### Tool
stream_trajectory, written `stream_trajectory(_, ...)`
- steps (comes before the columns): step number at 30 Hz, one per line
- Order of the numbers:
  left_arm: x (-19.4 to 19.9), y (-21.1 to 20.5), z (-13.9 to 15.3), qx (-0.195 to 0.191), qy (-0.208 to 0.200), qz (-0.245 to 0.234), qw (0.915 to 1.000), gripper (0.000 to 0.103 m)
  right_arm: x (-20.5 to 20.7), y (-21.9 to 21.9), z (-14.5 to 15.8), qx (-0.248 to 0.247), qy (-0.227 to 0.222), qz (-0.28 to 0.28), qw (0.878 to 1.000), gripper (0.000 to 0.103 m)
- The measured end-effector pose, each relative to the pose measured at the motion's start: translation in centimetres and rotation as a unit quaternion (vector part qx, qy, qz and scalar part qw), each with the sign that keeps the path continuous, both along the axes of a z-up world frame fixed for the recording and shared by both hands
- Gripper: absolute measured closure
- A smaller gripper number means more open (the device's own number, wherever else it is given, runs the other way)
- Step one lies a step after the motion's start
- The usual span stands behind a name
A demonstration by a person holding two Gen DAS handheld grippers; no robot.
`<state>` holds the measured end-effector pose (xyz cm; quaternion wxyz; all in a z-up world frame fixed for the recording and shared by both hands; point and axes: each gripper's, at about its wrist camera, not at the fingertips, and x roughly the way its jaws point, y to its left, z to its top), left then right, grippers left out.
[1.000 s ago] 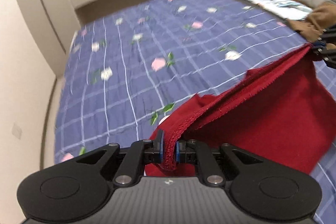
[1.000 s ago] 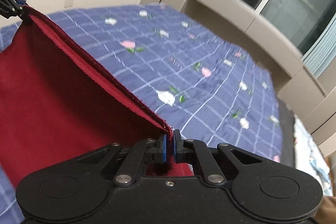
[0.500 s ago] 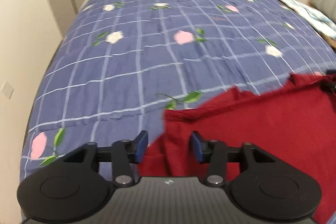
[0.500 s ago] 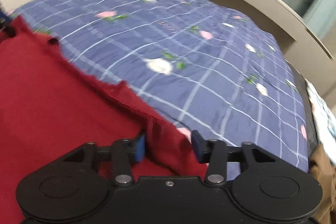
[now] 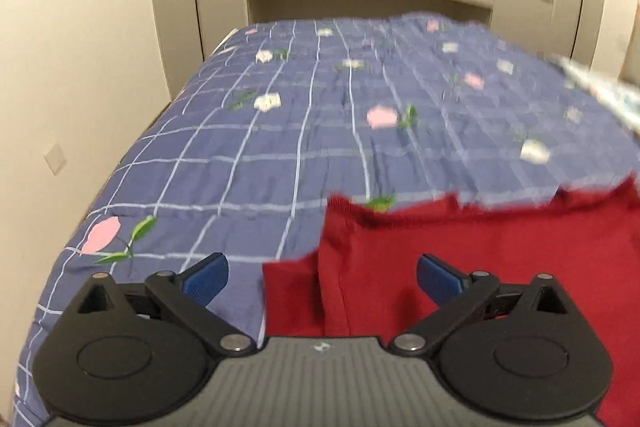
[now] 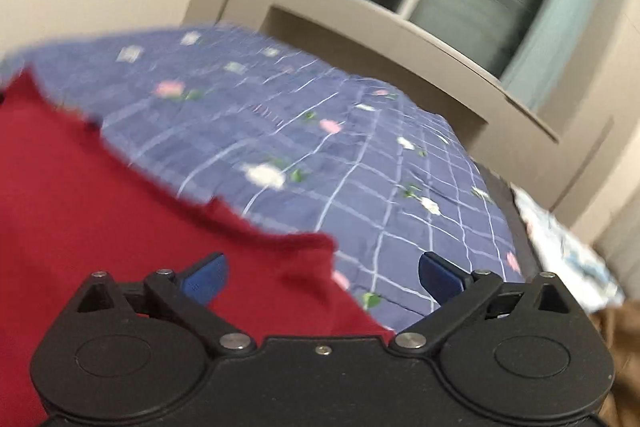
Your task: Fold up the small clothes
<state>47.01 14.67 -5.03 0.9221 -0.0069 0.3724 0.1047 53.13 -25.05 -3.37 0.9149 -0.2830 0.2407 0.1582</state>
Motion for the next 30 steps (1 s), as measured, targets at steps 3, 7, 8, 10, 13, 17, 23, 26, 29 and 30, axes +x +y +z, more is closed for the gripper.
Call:
stream_trajectory(3,1.2,-1.0,-1.6,0.046,0.011,0.004,0.9989,0.001,1.3,0.7,-1.5,-0.028,0.009,-0.011,1.000,0.006)
stream_trajectory(7,2.3,-0.4,-2.5,0.041,0.012,0.033,0.9985,0.000,4.2,0.0,-3.0,-0.007,0.015,-0.059,0.998,0.005)
stream_trajectory(8,2.7,-0.1,-2.8,0.034,0.014,0.040,0.9985,0.000,4.8,-0.3,-3.3,0.006,0.020,-0.071,0.997,0.003)
stream_trajectory(10,3.1,0.4,-3.4,0.019,0.017,0.046,0.9986,0.000,5.6,-0.8,-4.0,0.029,0.025,-0.092,0.995,0.001)
stream_trajectory(13,3.5,1.2,-4.1,-0.003,0.011,0.053,0.9985,0.000,5.7,-1.4,-4.6,0.047,0.025,-0.098,0.994,0.001)
stream_trajectory(17,3.5,1.2,-4.5,0.001,0.004,0.055,0.9985,0.000,5.7,-1.7,-4.5,0.055,0.029,-0.097,0.993,0.001)
stream_trajectory(23,2.1,1.6,-2.4,-0.014,0.012,0.064,0.9977,0.001,5.0,-4.0,-2.3,0.091,0.038,-0.095,0.991,0.001)
stream_trajectory(26,-0.5,1.5,-0.5,-0.004,-0.009,0.064,0.9979,0.001,2.5,-5.3,-0.5,0.068,-0.005,-0.105,0.992,0.001)
stream_trajectory(29,-3.8,1.3,0.8,-0.005,-0.024,0.069,0.9973,0.001,-1.1,-6.5,0.9,0.068,-0.031,-0.109,0.991,0.001)
stream_trajectory(30,-5.0,1.2,1.1,-0.012,-0.026,0.073,0.9969,0.001,-2.4,-6.6,1.1,0.065,-0.036,-0.107,0.991,0.001)
